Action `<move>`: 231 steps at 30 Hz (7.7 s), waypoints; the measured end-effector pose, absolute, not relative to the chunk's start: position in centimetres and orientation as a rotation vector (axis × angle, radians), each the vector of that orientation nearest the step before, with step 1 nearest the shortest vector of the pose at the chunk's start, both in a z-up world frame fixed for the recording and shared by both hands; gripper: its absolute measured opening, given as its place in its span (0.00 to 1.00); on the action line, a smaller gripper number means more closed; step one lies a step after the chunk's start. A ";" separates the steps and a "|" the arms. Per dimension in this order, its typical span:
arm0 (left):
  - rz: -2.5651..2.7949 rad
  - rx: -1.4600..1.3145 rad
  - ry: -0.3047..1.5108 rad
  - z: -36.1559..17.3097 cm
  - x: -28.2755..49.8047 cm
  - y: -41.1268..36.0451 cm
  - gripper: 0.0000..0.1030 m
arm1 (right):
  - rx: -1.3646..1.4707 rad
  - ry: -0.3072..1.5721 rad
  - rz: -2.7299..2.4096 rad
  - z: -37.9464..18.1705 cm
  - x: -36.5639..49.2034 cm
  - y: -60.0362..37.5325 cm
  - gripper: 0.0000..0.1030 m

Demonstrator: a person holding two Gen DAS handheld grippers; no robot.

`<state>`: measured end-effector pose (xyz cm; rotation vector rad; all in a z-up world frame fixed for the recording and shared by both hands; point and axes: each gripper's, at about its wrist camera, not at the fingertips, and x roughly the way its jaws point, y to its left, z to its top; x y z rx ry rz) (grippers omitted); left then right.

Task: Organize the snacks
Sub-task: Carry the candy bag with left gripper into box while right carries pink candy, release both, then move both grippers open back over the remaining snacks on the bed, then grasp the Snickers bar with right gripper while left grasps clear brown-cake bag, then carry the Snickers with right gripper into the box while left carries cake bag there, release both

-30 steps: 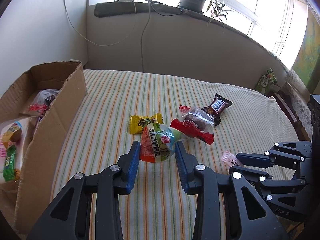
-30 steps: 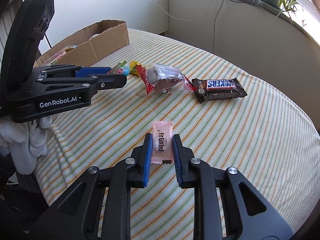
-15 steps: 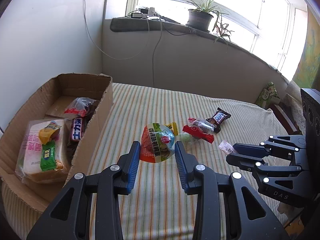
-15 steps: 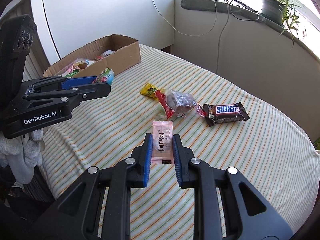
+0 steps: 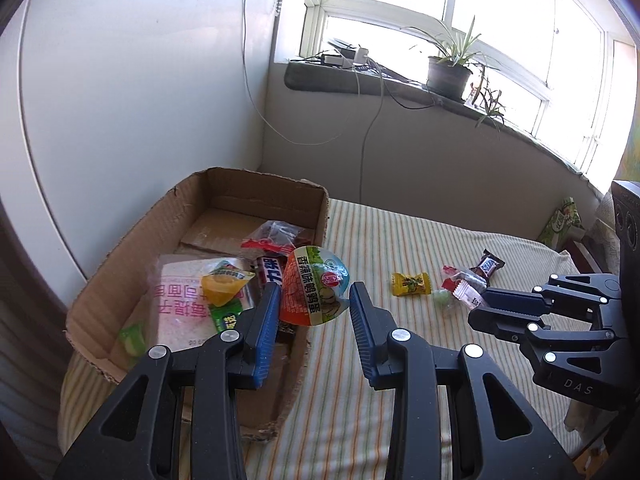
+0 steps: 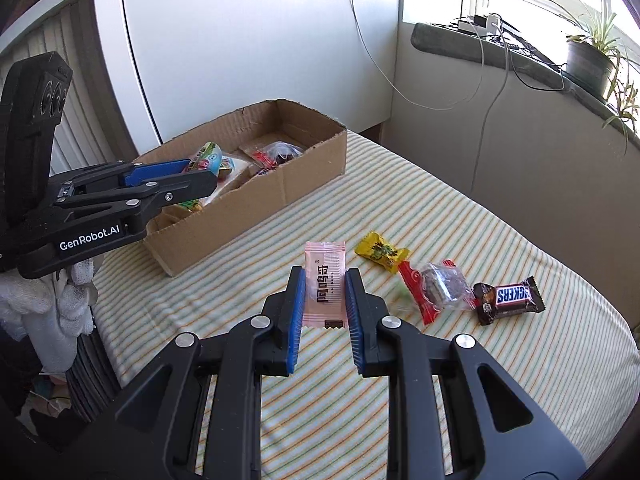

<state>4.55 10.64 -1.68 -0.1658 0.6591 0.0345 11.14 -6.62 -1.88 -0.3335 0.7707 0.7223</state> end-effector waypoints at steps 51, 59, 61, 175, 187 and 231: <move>0.115 -0.193 0.630 -0.1 10.8 19.5 0.45 | -0.383 0.745 0.943 -1.8 11.7 8.3 0.31; 0.128 -0.187 0.619 0.3 10.4 19.4 0.61 | -0.411 0.699 0.938 -1.0 10.2 7.6 0.81; 0.129 -0.188 0.615 0.5 10.2 19.3 0.64 | -0.420 0.693 0.928 -0.9 9.9 7.3 0.82; -0.277 -0.074 0.703 -3.6 10.8 -2.5 0.49 | 0.165 1.048 0.414 -5.8 23.1 -22.5 0.30; -0.190 -0.101 0.633 -1.2 8.2 1.9 0.49 | 0.109 0.974 0.499 -2.4 20.9 -17.4 0.30; 0.084 -0.163 0.539 1.3 8.1 18.2 0.49 | -0.084 0.922 0.769 0.1 21.2 4.2 0.30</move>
